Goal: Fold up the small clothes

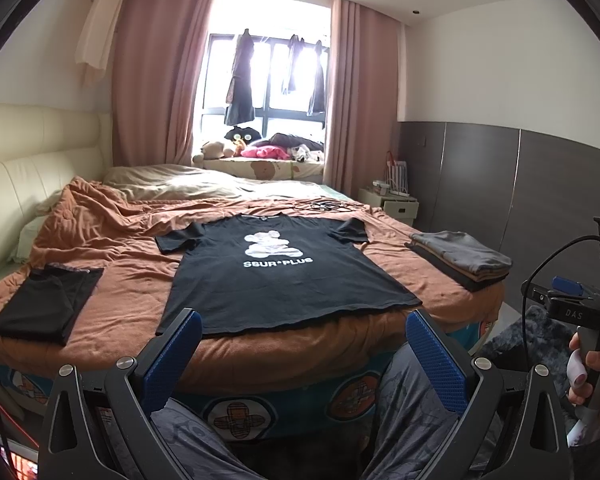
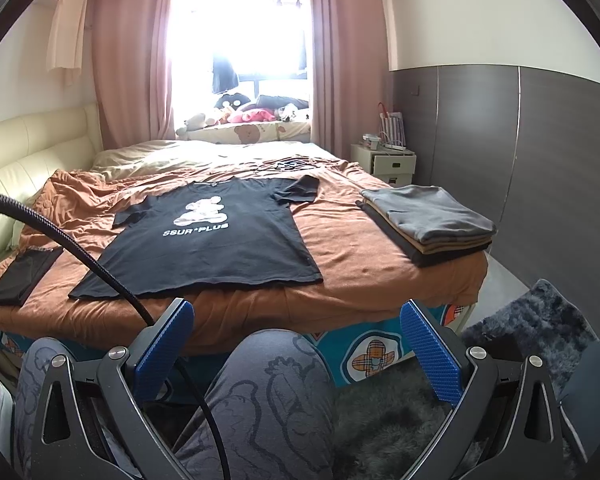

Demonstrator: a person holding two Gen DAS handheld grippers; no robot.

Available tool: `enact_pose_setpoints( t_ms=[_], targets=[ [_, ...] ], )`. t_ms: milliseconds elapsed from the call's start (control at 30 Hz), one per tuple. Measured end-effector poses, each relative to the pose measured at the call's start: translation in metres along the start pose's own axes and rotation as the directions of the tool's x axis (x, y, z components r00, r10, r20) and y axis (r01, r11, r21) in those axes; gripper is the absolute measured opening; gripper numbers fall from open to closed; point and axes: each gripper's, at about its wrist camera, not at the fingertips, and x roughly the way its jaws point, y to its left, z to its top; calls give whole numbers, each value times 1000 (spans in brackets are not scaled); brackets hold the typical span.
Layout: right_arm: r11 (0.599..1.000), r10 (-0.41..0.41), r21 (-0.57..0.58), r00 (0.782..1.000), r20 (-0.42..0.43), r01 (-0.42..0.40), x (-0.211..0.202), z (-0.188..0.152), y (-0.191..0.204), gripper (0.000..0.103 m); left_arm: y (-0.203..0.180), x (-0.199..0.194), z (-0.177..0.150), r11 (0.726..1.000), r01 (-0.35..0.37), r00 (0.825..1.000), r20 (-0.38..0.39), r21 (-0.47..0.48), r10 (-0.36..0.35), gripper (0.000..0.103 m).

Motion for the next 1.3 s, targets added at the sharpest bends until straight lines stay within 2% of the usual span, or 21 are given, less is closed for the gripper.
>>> enact_pose_setpoints(
  t_ms=[767, 1100, 1167, 1300],
  targets=[
    [1000, 4, 1, 1000, -5, -4, 11, 8, 3, 103, 7, 5, 3, 1000, -3, 1000, -13, -6, 3, 103],
    [999, 50, 6, 999, -14, -50, 45, 20, 10, 103, 20, 33, 11, 1000, -20, 1000, -10, -7, 20, 103],
    [996, 84, 20, 996, -27, -83, 59, 26, 13, 103, 23, 40, 17, 1000, -27, 1000, -3, 10, 27, 103],
    [995, 97, 39, 994, -46, -96, 85, 38, 15, 103, 37, 60, 27, 999, -31, 1000, -3, 20, 31, 103]
  ],
)
